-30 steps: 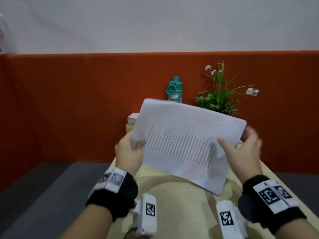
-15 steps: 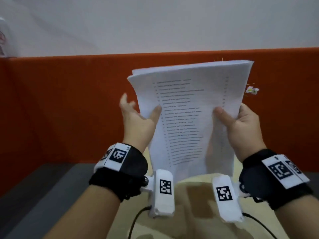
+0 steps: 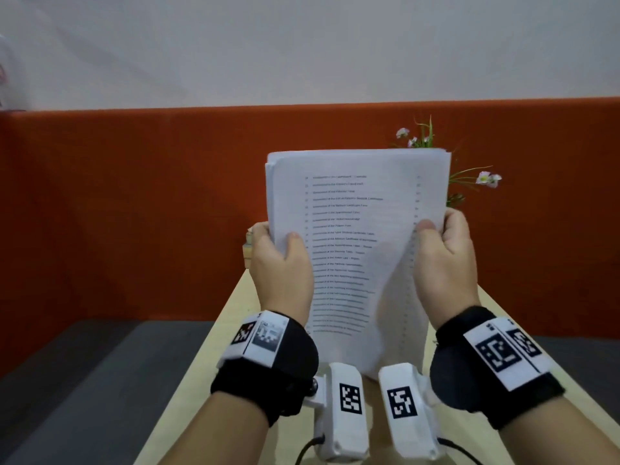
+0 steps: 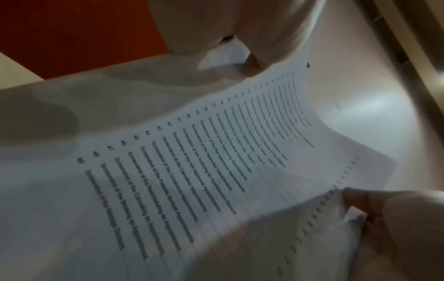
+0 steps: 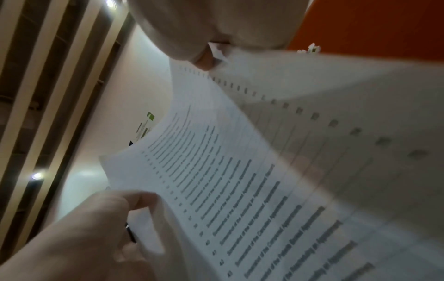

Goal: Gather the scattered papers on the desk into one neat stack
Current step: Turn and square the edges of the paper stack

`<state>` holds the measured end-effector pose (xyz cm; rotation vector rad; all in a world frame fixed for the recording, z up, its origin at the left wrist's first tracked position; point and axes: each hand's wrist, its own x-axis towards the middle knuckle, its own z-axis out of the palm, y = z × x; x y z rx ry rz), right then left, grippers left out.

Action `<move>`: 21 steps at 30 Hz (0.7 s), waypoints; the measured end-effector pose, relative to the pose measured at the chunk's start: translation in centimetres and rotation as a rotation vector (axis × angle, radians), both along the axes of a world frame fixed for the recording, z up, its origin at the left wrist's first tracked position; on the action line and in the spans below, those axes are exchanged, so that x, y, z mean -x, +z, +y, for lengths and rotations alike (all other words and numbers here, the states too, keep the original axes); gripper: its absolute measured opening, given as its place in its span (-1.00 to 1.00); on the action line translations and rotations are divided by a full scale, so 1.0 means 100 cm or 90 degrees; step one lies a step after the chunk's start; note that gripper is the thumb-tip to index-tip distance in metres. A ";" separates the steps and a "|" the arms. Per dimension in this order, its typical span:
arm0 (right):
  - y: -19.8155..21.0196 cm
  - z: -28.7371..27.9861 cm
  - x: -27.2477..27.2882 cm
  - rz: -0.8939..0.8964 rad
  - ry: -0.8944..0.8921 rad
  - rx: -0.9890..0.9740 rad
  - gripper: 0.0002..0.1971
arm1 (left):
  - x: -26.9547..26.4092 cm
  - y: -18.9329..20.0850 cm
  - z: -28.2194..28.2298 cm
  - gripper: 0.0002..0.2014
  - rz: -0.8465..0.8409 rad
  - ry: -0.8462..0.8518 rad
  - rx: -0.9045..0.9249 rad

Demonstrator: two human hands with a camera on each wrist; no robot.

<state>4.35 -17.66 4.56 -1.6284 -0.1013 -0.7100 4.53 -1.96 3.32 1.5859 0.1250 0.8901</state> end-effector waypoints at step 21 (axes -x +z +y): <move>-0.005 -0.001 0.007 0.043 -0.009 -0.028 -0.83 | 0.007 0.000 -0.008 -0.80 0.009 -0.059 0.027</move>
